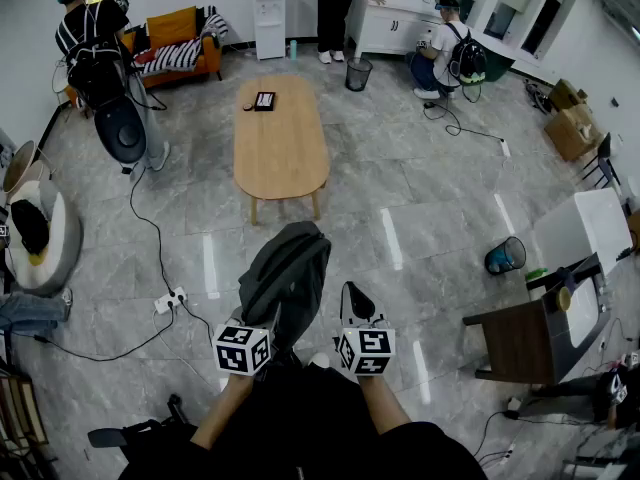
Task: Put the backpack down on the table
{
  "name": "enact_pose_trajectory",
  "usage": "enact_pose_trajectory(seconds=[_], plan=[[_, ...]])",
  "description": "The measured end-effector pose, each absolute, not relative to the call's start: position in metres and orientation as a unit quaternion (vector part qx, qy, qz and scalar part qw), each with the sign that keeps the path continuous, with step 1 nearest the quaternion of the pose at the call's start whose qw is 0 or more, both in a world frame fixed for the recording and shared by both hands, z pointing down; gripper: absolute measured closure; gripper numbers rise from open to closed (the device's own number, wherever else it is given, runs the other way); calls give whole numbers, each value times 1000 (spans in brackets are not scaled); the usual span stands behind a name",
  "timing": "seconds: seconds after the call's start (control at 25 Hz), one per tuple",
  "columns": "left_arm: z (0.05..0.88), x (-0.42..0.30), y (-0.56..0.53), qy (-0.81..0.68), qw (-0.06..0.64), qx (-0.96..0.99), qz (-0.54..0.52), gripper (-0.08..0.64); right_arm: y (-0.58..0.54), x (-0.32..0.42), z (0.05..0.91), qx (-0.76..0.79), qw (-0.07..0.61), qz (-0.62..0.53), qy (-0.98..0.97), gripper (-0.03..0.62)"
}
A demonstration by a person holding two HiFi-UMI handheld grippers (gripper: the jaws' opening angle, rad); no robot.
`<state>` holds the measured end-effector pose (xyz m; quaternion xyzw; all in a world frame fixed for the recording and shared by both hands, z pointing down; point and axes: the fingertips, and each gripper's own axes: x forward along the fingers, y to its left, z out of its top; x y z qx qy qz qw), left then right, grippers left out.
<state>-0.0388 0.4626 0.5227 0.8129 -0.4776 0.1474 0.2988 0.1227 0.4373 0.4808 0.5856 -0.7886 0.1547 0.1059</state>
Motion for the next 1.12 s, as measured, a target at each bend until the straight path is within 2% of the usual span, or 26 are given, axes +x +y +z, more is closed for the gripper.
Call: enact_pose_trajectory(seconds=[0.32, 1.12], plan=[[528, -29, 470, -465, 301, 818, 155, 485, 447, 132, 482, 595, 83, 160, -783, 581], [537, -18, 452, -430, 307, 831, 174, 485, 437, 137, 493, 615, 97, 177, -762, 581]])
